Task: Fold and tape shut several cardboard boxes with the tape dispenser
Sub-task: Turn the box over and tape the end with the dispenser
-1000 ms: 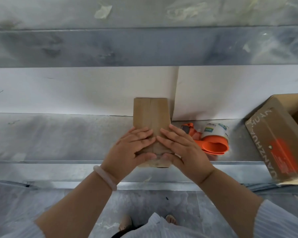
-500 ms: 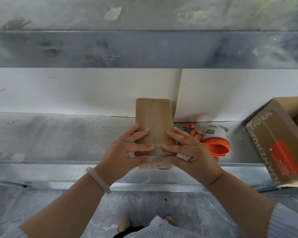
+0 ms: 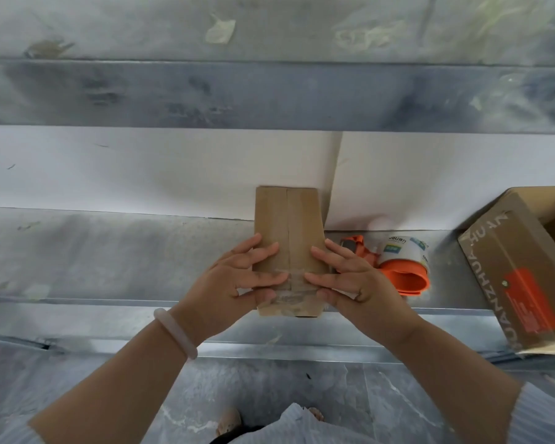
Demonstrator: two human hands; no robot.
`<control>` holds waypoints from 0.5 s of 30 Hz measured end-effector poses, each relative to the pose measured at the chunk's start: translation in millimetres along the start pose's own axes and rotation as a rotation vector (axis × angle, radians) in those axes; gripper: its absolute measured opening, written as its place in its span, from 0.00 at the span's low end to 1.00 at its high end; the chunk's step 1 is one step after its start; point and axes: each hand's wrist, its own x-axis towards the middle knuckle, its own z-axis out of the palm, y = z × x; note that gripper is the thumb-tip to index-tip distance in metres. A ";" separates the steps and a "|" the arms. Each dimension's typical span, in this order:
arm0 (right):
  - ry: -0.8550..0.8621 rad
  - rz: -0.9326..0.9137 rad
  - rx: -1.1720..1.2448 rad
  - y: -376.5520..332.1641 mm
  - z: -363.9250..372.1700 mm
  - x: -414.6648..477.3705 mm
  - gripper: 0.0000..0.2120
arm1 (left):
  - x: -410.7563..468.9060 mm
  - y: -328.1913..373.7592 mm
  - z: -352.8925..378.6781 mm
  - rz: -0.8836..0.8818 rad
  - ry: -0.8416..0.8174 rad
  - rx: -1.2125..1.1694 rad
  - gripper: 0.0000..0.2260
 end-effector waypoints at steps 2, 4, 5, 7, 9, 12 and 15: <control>0.032 0.077 0.020 -11.5 4.1 -0.3 0.13 | -1.3 8.9 4.2 0.005 0.090 0.052 0.13; 0.121 0.128 -0.007 -22.9 12.4 0.9 0.12 | -0.9 19.7 15.9 0.005 0.180 0.090 0.12; 0.162 0.154 -0.018 -28.4 18.2 2.1 0.13 | -0.4 25.1 23.2 -0.012 0.214 0.074 0.12; 0.240 0.234 0.049 -35.1 31.4 2.7 0.14 | -0.6 31.3 37.1 -0.077 0.287 0.006 0.11; 0.294 0.321 0.194 -38.6 43.3 1.8 0.20 | -1.5 37.9 45.8 -0.188 0.357 -0.072 0.11; 0.287 0.492 0.419 -39.3 54.6 0.3 0.30 | -1.3 46.6 52.2 -0.490 0.362 -0.311 0.26; 0.252 0.575 0.538 -39.4 59.3 0.0 0.30 | 0.6 47.9 57.2 -0.567 0.354 -0.503 0.32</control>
